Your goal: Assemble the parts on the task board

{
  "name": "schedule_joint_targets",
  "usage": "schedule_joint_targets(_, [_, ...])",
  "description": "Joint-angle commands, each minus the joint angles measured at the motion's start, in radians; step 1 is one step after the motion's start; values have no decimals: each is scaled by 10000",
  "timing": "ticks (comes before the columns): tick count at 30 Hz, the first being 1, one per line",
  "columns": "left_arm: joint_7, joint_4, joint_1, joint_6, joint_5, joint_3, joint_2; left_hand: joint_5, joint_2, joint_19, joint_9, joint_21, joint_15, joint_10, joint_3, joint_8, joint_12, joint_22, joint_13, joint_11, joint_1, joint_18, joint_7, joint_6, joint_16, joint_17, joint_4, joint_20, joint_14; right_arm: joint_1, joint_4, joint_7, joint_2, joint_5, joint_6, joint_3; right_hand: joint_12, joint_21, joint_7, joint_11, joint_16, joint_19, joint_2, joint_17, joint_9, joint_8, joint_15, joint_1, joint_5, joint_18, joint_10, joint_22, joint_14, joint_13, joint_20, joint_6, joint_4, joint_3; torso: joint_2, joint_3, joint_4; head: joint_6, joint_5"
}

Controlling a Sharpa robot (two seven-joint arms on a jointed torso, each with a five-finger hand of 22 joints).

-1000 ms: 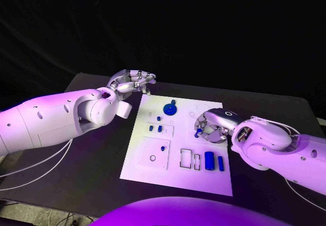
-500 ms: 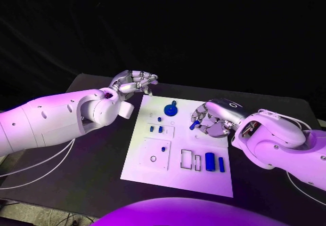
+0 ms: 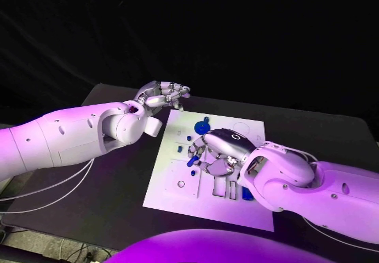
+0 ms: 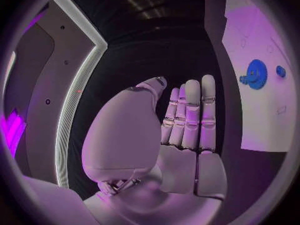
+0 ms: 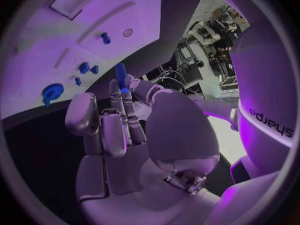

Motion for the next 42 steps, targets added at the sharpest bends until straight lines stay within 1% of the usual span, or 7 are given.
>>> schedule_joint_targets(1, [47,5,6,199,-7,8,58,8,50,26,-7,-63,76,-47,-18,-44,-40,-14,12,17,59,134,8,-74,-18,18,-8,33,-17,-210,-154,329,209,-13,-54,-21,48,16,27,-205,46,11,263,2,9,9,-67,288,48,-157,243,-12,229,16,11,-1,-48,29,5,-7,-20,-15,120])
schedule_joint_targets(8, [50,6,6,223,-6,8,96,7,64,31,-6,-67,76,-52,-16,-44,-41,-16,17,18,73,134,11,-79,-18,22,-10,32,-20,-649,-560,436,644,-130,55,-73,45,30,33,-199,45,16,262,-6,12,6,-60,267,97,-161,238,4,227,22,15,-13,-53,35,8,1,-27,-78,205])
schedule_joint_targets(17, [53,9,6,247,-6,8,112,7,64,31,-6,-67,76,-52,-16,-44,-41,-16,17,18,73,134,11,-79,-18,22,-10,32,-20,-930,-1004,421,911,-293,389,-135,38,14,40,-192,43,4,253,-16,13,2,-55,247,121,-157,225,-4,225,25,18,-26,-56,34,15,-1,-16,-104,217])
schedule_joint_targets(20, [54,4,6,253,-6,8,113,6,79,34,-3,-72,76,-49,-17,-37,-38,-19,23,16,78,134,7,-71,-19,25,-5,33,-24,-1008,-1115,408,989,-370,490,-159,38,14,40,-192,43,4,253,-16,13,2,-55,247,121,-157,225,-4,225,25,18,-26,-56,34,17,-1,-32,-103,224])
schedule_joint_targets(25, [52,2,6,258,-6,8,105,6,79,34,-3,-72,76,-49,-17,-37,-38,-19,23,16,78,134,7,-71,-19,25,-5,33,-24,-1070,-1197,357,1040,-485,540,-173,36,8,42,-190,36,0,252,-40,13,1,-53,240,125,-156,221,-7,221,26,19,-28,-55,33,16,7,-30,-130,238])
schedule_joint_targets(30, [47,4,6,257,-6,8,92,6,79,34,-3,-72,76,-49,-17,-37,-38,-19,23,16,78,134,7,-71,-19,25,-5,33,-24,-1095,-1248,314,1082,-560,582,-178,36,8,42,-190,36,0,252,-40,13,1,-53,240,125,-156,221,-7,221,26,19,-28,-55,33,16,4,-22,-158,203])
schedule_joint_targets(42, [34,15,7,254,-6,8,65,6,79,34,-3,-72,76,-49,-17,-37,-38,-19,23,16,78,134,7,-71,-19,25,-5,33,-24,-1139,-1317,128,1186,-825,942,-186,32,-9,45,-185,33,-14,250,-54,18,1,-47,211,137,-152,213,-13,217,32,24,-37,-54,29,8,-7,-23,-200,222])
